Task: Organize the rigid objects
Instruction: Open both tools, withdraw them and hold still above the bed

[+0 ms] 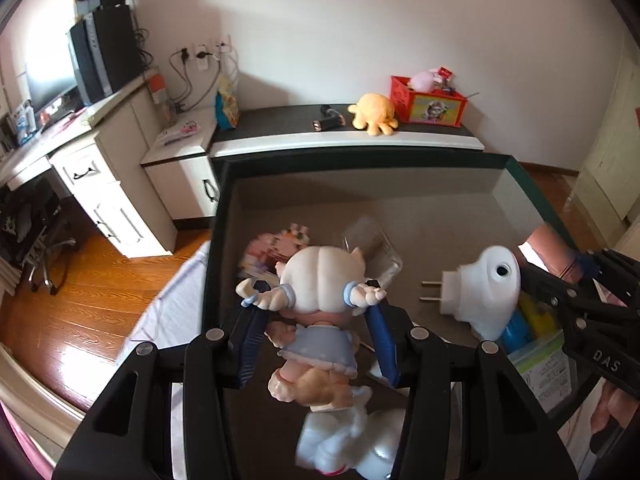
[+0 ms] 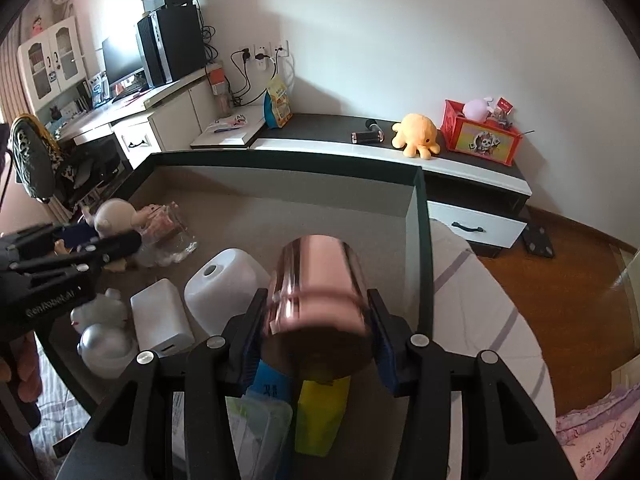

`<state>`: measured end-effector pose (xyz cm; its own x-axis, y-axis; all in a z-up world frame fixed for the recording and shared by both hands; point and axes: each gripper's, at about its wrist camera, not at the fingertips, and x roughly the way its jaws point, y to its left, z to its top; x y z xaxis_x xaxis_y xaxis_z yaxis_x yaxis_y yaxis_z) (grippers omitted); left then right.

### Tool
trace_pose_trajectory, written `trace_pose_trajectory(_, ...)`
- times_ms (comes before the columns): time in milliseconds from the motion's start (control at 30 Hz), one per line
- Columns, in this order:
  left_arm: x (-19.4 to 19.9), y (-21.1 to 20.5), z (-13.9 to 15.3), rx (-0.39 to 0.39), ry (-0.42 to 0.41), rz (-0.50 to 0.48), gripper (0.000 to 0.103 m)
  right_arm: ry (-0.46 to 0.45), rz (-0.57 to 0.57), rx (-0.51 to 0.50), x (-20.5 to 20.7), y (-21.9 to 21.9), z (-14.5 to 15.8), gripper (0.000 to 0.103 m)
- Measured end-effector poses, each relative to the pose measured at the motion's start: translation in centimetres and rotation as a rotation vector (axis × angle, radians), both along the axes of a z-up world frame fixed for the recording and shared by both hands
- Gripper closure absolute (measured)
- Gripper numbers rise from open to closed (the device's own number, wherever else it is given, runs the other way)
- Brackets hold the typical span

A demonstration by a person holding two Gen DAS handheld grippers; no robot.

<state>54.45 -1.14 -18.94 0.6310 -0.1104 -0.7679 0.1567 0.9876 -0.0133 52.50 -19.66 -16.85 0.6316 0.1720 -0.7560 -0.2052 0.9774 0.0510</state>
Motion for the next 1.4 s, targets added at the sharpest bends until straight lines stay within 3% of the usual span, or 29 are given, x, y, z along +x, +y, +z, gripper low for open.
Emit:
trace_pose_trajectory(67, -0.6, -0.4, 0.1, 0.004, -0.002, -0.014, 0.044, -0.009, -0.001, 0.024, -0.3, -0.1, -0.1, 0.053)
trace_pose_trajectory(133, -1.5, -0.6, 0.9, 0.015, -0.048, -0.013, 0.026, -0.014, -0.009, 0.028, -0.7, -0.2, 0.1, 0.046)
trace_pose_trajectory(167, -2.1, -0.6, 1.4, 0.018, -0.072, -0.005, 0.011, -0.032, -0.012, 0.035, -1.1, -0.3, 0.4, 0.041)
trace_pose_trajectory(200, -2.7, -0.5, 2.1, 0.013, -0.1, 0.0, 0.004, -0.041, -0.011, 0.044, -1.5, -0.3, 0.8, 0.032)
trace_pose_trajectory(233, -3.7, -0.4, 3.0, 0.0, -0.137, -0.004, 0.004, -0.051, -0.008, 0.056, -2.2, -0.3, 1.3, 0.025)
trace_pose_trajectory(467, -10.6, 0.2, 7.6, 0.009, -0.265, 0.031, 0.004, -0.148, -0.017, 0.097, -8.3, -0.2, 5.5, 0.023)
trace_pose_trajectory(667, -20.3, 1.0, 11.3, 0.0, -0.434, 0.047, 0.0, -0.281, -0.026, 0.112, -16.6, 0.4, 9.2, 0.015)
trace_pose_trajectory(700, -22.0, 1.0, 11.7, 0.009, -0.458, 0.054, 0.0, -0.304, -0.024, 0.114, -18.0, 0.5, 9.6, 0.011)
trace_pose_trajectory(733, -23.7, 0.9, 12.0, 0.013, -0.477, 0.058, 0.0, -0.321, -0.022, 0.109, -19.4, 0.6, 10.0, 0.0)
trace_pose_trajectory(1033, -36.1, 1.0, 13.7, -0.003, -0.567, 0.105, 0.0, -0.482, -0.052, 0.05, -31.1, 2.0, 12.6, 0.0)
trace_pose_trajectory(1233, -41.2, 1.1, 14.7, -0.004, -0.623, 0.131, 0.0, -0.558, -0.084, 0.057, -37.4, 1.9, 13.6, 0.0)
trace_pose_trajectory(1400, -44.0, 0.9, 15.3, 0.012, -0.674, 0.151, 0.0, -0.587, -0.095, 0.073, -40.0, 1.7, 14.2, 0.0)
